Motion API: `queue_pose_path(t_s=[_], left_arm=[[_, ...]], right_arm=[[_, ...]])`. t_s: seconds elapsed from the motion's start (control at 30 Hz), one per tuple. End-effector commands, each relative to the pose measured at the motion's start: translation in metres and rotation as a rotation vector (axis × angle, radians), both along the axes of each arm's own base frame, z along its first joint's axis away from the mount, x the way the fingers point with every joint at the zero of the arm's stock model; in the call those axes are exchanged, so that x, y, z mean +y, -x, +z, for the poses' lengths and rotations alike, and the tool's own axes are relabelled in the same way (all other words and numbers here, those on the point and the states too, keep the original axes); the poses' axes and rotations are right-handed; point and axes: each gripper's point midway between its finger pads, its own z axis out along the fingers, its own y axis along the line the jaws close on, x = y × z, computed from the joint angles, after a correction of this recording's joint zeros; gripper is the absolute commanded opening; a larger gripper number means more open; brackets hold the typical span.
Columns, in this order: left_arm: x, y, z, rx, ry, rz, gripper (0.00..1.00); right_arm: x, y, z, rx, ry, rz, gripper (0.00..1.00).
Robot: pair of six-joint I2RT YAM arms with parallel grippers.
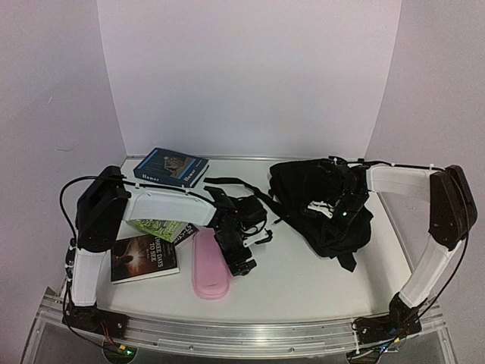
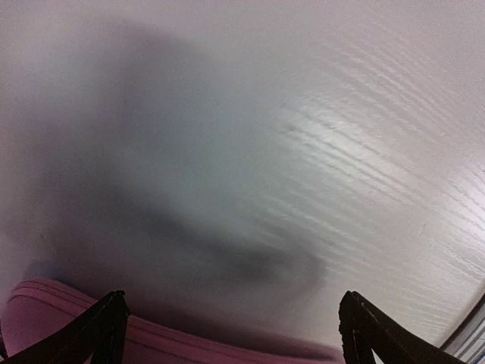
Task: Pack the student bag
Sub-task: Move the stationery to the center of the board.
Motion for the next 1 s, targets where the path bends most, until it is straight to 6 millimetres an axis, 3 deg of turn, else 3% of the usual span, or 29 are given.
queue_pose_path(t_s=[0.0, 0.2, 0.33, 0.43, 0.5, 0.53, 0.57, 0.73, 0.83, 0.97], left_arm=[[0.030, -0.007, 0.029, -0.053, 0.026, 0.106, 0.98], [0.022, -0.017, 0.098, -0.185, 0.368, 0.170, 0.99], [0.026, -0.034, 0.145, -0.318, 0.623, 0.191, 1.00], [0.029, -0.041, 0.156, -0.327, 0.696, 0.186, 1.00], [0.019, -0.041, 0.145, -0.311, 0.671, 0.134, 1.00], [0.013, -0.042, 0.138, -0.293, 0.648, 0.114, 0.99], [0.007, -0.043, 0.130, -0.270, 0.630, 0.104, 0.99], [-0.025, -0.048, 0.109, -0.204, 0.638, 0.050, 0.95], [-0.039, -0.051, 0.093, -0.199, 0.632, 0.024, 0.93], [-0.053, -0.071, 0.068, -0.240, 0.579, 0.030, 0.89]], right_arm=[[0.034, 0.007, 0.000, -0.027, 0.017, 0.121, 0.00], [0.061, 0.041, 0.002, -0.075, 0.059, 0.275, 0.00], [0.050, 0.056, 0.009, -0.100, 0.061, 0.278, 0.00], [0.039, 0.067, 0.014, -0.115, 0.064, 0.253, 0.15], [0.037, 0.068, 0.022, -0.132, 0.050, 0.212, 0.58], [0.036, 0.068, 0.028, -0.142, 0.040, 0.192, 0.69], [0.036, 0.067, 0.033, -0.153, 0.025, 0.174, 0.73], [0.021, 0.057, 0.048, -0.181, -0.013, 0.081, 0.78], [0.006, 0.052, 0.042, -0.155, -0.008, 0.028, 0.79], [-0.014, 0.043, 0.030, -0.106, 0.000, -0.042, 0.78]])
